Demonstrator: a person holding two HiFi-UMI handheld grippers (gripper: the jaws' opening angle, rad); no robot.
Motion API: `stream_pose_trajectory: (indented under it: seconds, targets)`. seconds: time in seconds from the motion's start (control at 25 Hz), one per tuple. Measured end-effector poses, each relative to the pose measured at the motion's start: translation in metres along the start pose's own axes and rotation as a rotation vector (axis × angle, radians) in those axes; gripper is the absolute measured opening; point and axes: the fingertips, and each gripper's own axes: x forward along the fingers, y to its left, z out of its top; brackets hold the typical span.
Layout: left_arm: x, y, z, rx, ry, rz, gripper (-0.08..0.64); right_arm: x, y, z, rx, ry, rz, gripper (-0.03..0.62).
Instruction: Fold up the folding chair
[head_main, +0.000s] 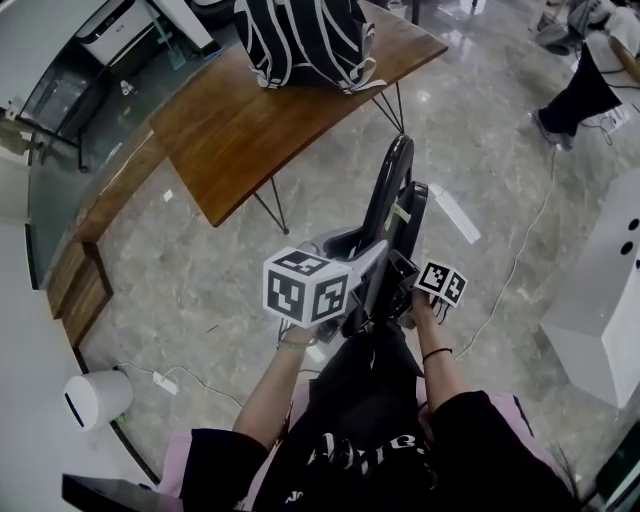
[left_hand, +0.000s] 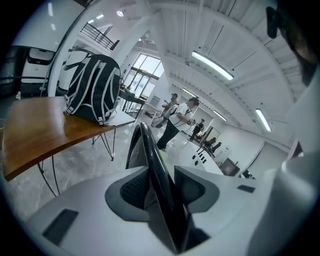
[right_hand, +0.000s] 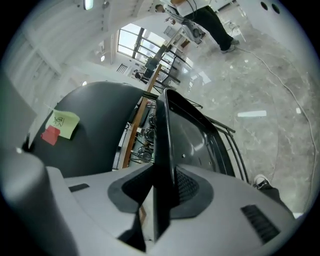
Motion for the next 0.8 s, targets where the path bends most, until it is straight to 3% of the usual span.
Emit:
stream_pose_trajectory:
  seconds: [0.16, 0.36, 0.48, 0.68, 0.8]
  targets:
    - [0.009, -0.006, 0.010, -0.016, -0.002, -0.098, 0.153, -0.004, 0.004, 0.007, 0.101, -0.027, 0.087, 0.097]
    - [0.033, -0.012, 0.029, 0.079, 0.092, -0.154, 0.153, 0.000, 0.005, 0.024, 0.181, -0.086, 0.121, 0.092]
    - [0.037, 0.002, 0.043, 0.095, 0.119, -0.185, 0.153, 0.012, 0.013, 0.030, 0.200, -0.082, 0.130, 0.089]
    - [0.026, 0.049, 0.068, 0.019, 0.104, -0.255, 0.148, 0.046, 0.036, 0.034, 0.219, -0.094, 0.146, 0.081]
    - [0.015, 0.078, 0.072, -0.036, 0.096, -0.254, 0.132, 0.066, 0.046, 0.023, 0.226, -0.099, 0.134, 0.080]
